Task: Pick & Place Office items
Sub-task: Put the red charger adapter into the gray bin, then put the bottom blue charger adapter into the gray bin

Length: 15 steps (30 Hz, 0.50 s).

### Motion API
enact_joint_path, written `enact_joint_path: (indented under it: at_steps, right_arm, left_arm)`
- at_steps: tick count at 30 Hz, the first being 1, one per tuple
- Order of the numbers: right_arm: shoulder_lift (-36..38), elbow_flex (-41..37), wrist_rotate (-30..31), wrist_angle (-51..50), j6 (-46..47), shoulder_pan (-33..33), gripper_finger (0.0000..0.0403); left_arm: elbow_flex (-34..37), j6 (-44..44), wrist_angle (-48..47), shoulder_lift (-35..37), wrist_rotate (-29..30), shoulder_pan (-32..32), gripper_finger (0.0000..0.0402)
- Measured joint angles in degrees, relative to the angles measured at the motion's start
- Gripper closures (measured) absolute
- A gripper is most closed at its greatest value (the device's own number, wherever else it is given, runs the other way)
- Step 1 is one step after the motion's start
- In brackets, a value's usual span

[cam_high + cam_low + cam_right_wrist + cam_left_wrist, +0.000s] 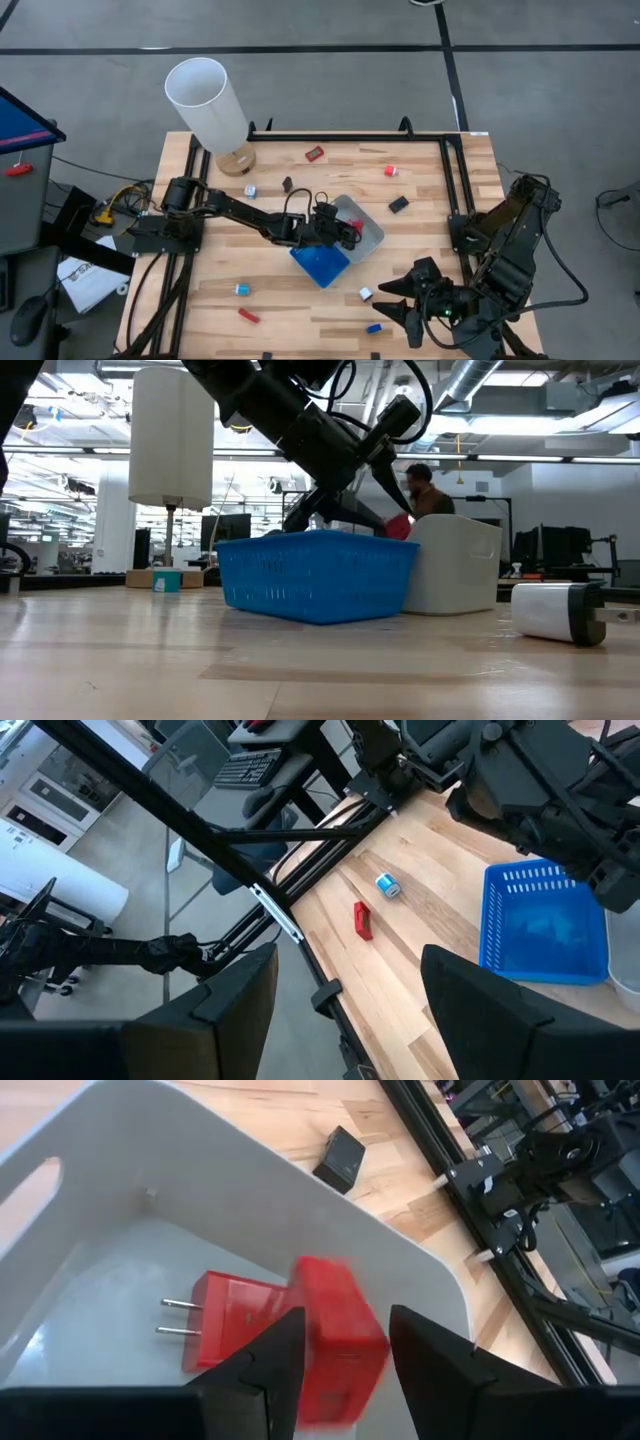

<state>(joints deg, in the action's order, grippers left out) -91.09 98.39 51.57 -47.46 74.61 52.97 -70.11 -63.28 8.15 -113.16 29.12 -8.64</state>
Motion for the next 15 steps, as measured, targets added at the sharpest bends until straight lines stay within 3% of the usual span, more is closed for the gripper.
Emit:
enact_joint_path:
  at_steps: [15]
  right_arm:
    - [0.0, 0.0, 0.0, 0.0, 0.0, 0.0, 0.0163]
  left_arm:
    - [0.0, 5.26, 7.44, 1.18, -0.12, 1.13, 0.0259]
